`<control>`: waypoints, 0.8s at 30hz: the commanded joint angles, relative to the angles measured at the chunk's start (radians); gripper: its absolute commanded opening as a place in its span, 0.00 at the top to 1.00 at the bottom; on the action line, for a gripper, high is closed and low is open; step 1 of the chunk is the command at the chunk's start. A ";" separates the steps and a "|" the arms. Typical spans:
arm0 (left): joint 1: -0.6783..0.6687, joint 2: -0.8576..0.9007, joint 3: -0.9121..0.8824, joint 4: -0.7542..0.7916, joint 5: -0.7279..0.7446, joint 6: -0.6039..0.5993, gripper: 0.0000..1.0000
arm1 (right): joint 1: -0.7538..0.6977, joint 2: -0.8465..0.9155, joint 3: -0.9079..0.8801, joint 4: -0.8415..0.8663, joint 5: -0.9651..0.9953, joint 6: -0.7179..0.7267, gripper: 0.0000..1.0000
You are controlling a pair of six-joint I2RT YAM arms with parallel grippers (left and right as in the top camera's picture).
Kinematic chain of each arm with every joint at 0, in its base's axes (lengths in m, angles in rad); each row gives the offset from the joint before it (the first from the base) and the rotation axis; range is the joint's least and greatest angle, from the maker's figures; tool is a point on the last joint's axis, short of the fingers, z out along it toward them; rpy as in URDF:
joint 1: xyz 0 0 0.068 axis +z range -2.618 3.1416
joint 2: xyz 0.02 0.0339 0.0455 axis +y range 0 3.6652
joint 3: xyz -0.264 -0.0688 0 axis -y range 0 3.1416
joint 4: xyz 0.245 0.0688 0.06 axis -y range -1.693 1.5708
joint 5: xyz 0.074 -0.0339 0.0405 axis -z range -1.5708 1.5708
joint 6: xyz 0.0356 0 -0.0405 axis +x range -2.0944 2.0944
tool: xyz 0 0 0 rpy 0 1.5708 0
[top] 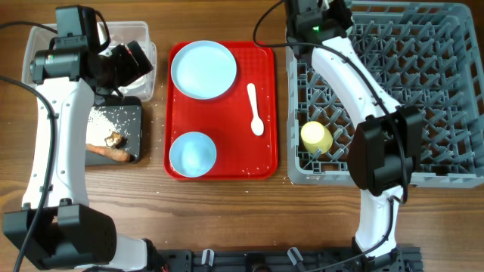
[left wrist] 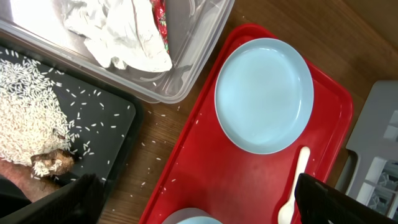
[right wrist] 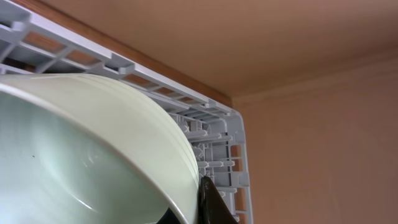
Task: Sort waste into correct bins and load items into the dishwasher rack
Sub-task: 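Grasp the green bowl with the right gripper and place it in the rack, then grasp the light-blue bowl with the right gripper and place it in the rack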
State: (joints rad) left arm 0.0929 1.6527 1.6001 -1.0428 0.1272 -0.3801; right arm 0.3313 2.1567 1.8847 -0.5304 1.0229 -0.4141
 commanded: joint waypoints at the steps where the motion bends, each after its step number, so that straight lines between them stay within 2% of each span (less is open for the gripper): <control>1: 0.003 0.000 0.008 -0.006 -0.006 0.002 0.00 | -0.007 0.026 -0.036 -0.002 0.058 0.006 0.96; 4: 0.003 0.000 0.008 -0.008 -0.006 0.002 0.00 | -0.008 0.035 -0.047 -0.002 0.057 0.077 0.96; 7: 0.003 0.000 0.008 -0.010 -0.006 0.002 0.00 | -0.009 0.037 -0.048 -0.011 0.040 0.086 0.96; 10: 0.003 0.000 0.008 -0.010 -0.006 0.002 0.00 | -0.011 0.039 -0.048 -0.085 -0.027 0.181 0.96; 13: 0.003 0.000 0.008 -0.010 -0.006 0.002 0.00 | 0.003 0.039 -0.048 -0.113 -0.039 0.180 0.96; 17: 0.003 0.000 0.008 -0.009 -0.006 0.002 0.00 | 0.084 0.039 -0.048 -0.246 -0.072 0.178 0.94; 19: 0.004 0.000 0.008 -0.009 -0.006 0.002 0.00 | 0.122 0.039 -0.048 -0.283 -0.116 0.181 0.57; 20: 0.004 0.000 0.008 -0.009 -0.006 0.002 0.00 | 0.136 0.039 -0.048 -0.300 -0.156 0.182 0.30; 21: 0.004 0.000 0.008 -0.009 -0.006 0.002 0.00 | 0.145 0.039 -0.047 -0.318 -0.201 0.188 0.17; 22: 0.004 0.000 0.008 -0.009 -0.006 0.002 0.00 | 0.147 0.039 -0.047 -0.330 -0.228 0.215 0.11; 24: 0.004 0.000 0.008 -0.009 -0.006 0.002 0.00 | 0.147 0.021 -0.042 -0.362 -0.283 0.236 0.07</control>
State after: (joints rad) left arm 0.0929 1.6527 1.6001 -1.0512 0.1272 -0.3801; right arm 0.4919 2.1792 1.8465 -0.8726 0.8528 -0.2195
